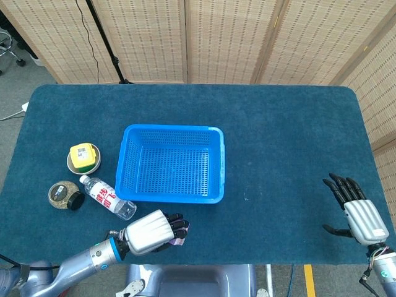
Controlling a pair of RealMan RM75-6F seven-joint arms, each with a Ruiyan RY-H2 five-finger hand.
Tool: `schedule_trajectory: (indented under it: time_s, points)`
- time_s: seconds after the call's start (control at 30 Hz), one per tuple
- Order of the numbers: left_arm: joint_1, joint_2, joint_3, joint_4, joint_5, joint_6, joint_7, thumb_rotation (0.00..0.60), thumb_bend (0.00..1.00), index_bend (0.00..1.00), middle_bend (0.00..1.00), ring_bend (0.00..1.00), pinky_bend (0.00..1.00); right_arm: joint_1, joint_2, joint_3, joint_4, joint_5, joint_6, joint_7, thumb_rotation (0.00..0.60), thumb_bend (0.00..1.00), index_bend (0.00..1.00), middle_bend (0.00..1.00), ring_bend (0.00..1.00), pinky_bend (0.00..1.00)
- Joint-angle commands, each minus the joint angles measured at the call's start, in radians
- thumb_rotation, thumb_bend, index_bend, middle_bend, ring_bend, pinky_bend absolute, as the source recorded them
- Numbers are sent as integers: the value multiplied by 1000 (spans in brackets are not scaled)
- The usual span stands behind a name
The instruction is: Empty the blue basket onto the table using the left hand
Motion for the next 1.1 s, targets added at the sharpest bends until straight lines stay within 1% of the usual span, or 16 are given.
schedule_trajectory:
  time_s: [0.03, 0.07, 0.13, 0.17, 0.2, 0.23, 0.27, 0.3, 0.37, 0.4, 0.47, 0.7, 0.83, 0.97, 1.03, 1.1]
  points:
    - [7, -45, 3, 47, -30, -37, 37, 600, 547, 671, 444, 422, 682, 0, 0, 0, 0, 1, 0, 1, 600, 0, 15, 25, 0, 0]
    - [8, -52, 3, 56, -35, -42, 45, 600, 541, 653, 405, 378, 634, 0, 0, 0, 0, 1, 0, 1, 600, 0, 15, 25, 0, 0]
    - [10, -67, 3, 78, -50, -56, 67, 600, 523, 577, 287, 267, 537, 0, 0, 0, 0, 2, -1, 1, 600, 0, 15, 25, 0, 0]
    - [12, -80, 2, 95, -69, -70, 83, 600, 506, 477, 180, 172, 468, 0, 0, 0, 0, 2, -1, 2, 600, 0, 15, 25, 0, 0]
    - [14, -90, 2, 108, -90, -85, 98, 600, 485, 373, 99, 98, 412, 0, 0, 1, 0, 2, -2, 1, 600, 0, 15, 25, 0, 0]
    - [15, -98, 1, 117, -106, -96, 114, 600, 463, 282, 52, 54, 364, 1, 0, 1, 1, 3, -2, 1, 600, 0, 15, 25, 0, 0]
    - [15, -102, 1, 120, -113, -102, 120, 600, 418, 154, 11, 13, 298, 1, 0, 1, 1, 3, -3, 1, 600, 0, 15, 25, 0, 0]
    - [15, -106, 1, 123, -129, -114, 130, 600, 397, 120, 4, 6, 278, 1, 0, 1, 1, 3, -4, 0, 600, 0, 15, 25, 0, 0]
    - [15, -108, 1, 120, -152, -131, 134, 600, 307, 21, 0, 0, 208, 1, -1, 1, 1, 4, -5, 0, 600, 0, 15, 25, 0, 0]
    - [13, -107, 0, 115, -162, -139, 131, 600, 262, 0, 0, 0, 186, 1, -1, 1, 1, 4, -5, -1, 600, 0, 15, 25, 0, 0]
    - [12, -99, -5, 105, -167, -142, 127, 600, 229, 0, 0, 0, 172, 1, -1, 1, 1, 4, -4, -1, 600, 0, 15, 25, 0, 0]
    - [29, -42, -15, 53, -130, -84, 60, 600, 213, 0, 0, 0, 160, 0, 0, 0, -3, 1, 0, -2, 600, 0, 15, 25, 0, 0]
    - [58, 41, -16, 12, -73, 5, -30, 600, 212, 0, 0, 0, 159, -3, 4, -1, -7, -7, 9, 1, 600, 0, 15, 25, 0, 0]
    - [106, 127, -4, 11, -20, 113, -112, 600, 212, 0, 0, 0, 125, -6, 8, -3, -11, -14, 21, 6, 600, 0, 15, 25, 0, 0]
    - [132, 156, 5, 22, -3, 156, -124, 600, 213, 0, 0, 0, 112, -7, 10, -4, -13, -19, 25, 7, 600, 0, 15, 25, 0, 0]
    - [174, 180, 7, 49, 4, 220, -99, 600, 212, 0, 0, 0, 70, -7, 11, -5, -15, -24, 28, 7, 600, 0, 15, 25, 0, 0]
